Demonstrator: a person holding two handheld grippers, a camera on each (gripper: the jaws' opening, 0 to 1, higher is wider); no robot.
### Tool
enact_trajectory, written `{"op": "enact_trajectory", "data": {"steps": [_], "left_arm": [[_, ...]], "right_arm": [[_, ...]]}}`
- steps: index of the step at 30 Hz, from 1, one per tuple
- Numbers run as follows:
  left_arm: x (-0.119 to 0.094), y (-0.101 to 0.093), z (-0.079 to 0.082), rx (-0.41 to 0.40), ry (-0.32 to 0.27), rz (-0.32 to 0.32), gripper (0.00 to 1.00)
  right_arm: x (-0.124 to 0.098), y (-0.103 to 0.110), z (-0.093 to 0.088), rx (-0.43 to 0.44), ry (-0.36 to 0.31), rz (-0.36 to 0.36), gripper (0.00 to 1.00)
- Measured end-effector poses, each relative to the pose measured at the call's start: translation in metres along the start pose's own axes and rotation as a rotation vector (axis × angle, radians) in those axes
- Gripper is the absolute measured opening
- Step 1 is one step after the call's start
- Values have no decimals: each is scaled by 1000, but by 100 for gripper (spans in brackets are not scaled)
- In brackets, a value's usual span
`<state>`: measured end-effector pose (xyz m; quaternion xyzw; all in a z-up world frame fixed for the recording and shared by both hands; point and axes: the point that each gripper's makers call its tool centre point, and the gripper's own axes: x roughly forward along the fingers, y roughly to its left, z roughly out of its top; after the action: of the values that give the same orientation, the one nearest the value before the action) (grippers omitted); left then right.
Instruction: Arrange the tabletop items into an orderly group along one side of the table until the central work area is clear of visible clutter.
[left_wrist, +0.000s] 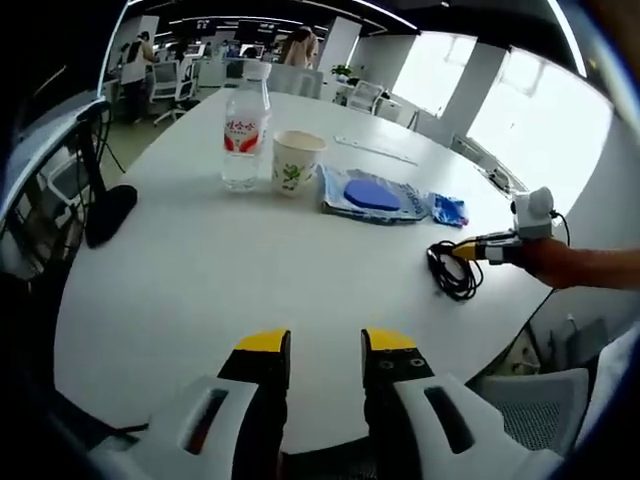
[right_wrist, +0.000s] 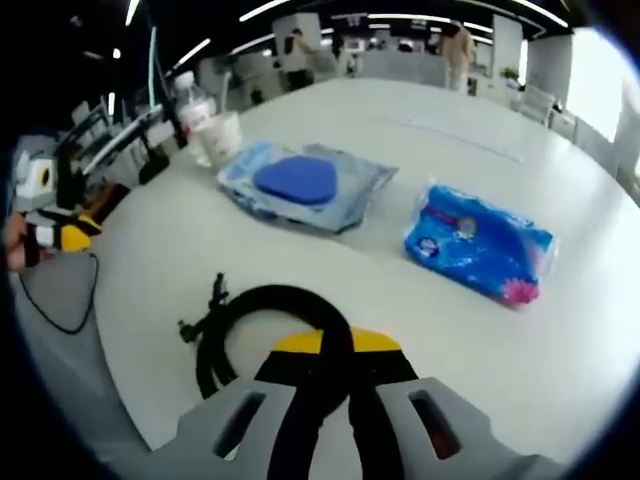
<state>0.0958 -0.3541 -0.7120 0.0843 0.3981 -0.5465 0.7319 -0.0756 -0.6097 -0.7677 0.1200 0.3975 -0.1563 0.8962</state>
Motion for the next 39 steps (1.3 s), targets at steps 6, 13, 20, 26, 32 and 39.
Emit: {"op": "enact_trajectory", "data": {"steps": [6, 13, 20, 26, 32, 39], "left_arm": [[-7, -2, 9, -9, -23, -6, 26], [-12, 2, 16, -17, -42, 1, 25], [-21, 9, 16, -52, -64, 15, 25], [-28, 12, 14, -75, -73, 25, 25], [-33, 15, 14, -95, -86, 37, 25], [-34, 16, 15, -105, -95, 42, 25]], "right_arm": [[0, -5, 8, 4, -5, 0, 3], [5, -14, 18, -51, 7, -20, 3], [10, -26, 29, -92, 24, -47, 3], [13, -31, 33, -111, 43, -56, 3], [13, -41, 35, -126, 63, -75, 4], [11, -44, 31, -122, 84, -77, 4]]}}
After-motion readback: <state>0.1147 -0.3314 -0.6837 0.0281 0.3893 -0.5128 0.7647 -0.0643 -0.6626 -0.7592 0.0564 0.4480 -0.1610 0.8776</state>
